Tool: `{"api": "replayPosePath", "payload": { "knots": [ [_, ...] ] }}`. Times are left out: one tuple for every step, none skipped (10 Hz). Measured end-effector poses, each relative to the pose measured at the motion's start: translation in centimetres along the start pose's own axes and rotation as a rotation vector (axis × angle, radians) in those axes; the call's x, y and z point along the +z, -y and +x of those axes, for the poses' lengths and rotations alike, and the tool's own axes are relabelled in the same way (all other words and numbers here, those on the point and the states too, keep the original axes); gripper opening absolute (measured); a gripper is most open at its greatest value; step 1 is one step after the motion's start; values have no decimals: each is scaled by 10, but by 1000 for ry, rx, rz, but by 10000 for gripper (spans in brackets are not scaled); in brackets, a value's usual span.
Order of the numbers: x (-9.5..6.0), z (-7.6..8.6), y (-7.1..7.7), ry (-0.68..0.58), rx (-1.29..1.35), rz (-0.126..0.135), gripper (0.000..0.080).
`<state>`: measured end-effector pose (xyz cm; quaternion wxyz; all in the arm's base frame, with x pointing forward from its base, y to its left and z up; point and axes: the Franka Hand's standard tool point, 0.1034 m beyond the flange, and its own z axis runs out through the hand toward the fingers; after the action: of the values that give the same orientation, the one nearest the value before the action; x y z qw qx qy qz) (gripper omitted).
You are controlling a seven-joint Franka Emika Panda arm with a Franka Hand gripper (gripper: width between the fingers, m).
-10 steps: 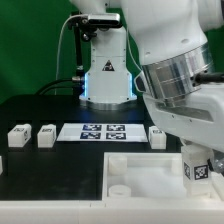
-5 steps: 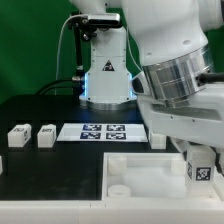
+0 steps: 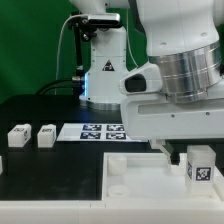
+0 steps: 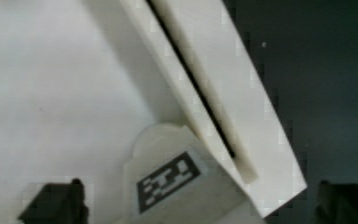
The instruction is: Assemble one leg
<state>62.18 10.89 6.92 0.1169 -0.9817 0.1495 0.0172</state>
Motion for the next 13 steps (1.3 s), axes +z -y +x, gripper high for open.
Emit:
{"api": "replayPosePath", "payload": {
  "knots": [
    [-3, 10, 0, -57, -169, -25, 648],
    [-6, 21, -2, -115, -390, -39, 648],
    [-6, 24, -9, -136, -464, -41, 648],
    [-5, 23, -7, -131, -383, -36, 622],
    [-5, 23, -7, -132, -369, -34, 622],
    [-5, 22, -7, -133, -312, -29, 451],
    [-5, 22, -5, -133, -178, -13, 451],
    [-5, 21, -4, -133, -103, -6, 273],
    [-5, 21, -4, -133, -42, -1, 120],
    [-4, 20, 0, -128, 114, 22, 120],
    [-2, 19, 4, -118, 247, 52, 27],
    [-1, 19, 4, -105, 360, 87, 5],
    [0, 21, 0, -100, 479, 129, 5]
  ]
}}
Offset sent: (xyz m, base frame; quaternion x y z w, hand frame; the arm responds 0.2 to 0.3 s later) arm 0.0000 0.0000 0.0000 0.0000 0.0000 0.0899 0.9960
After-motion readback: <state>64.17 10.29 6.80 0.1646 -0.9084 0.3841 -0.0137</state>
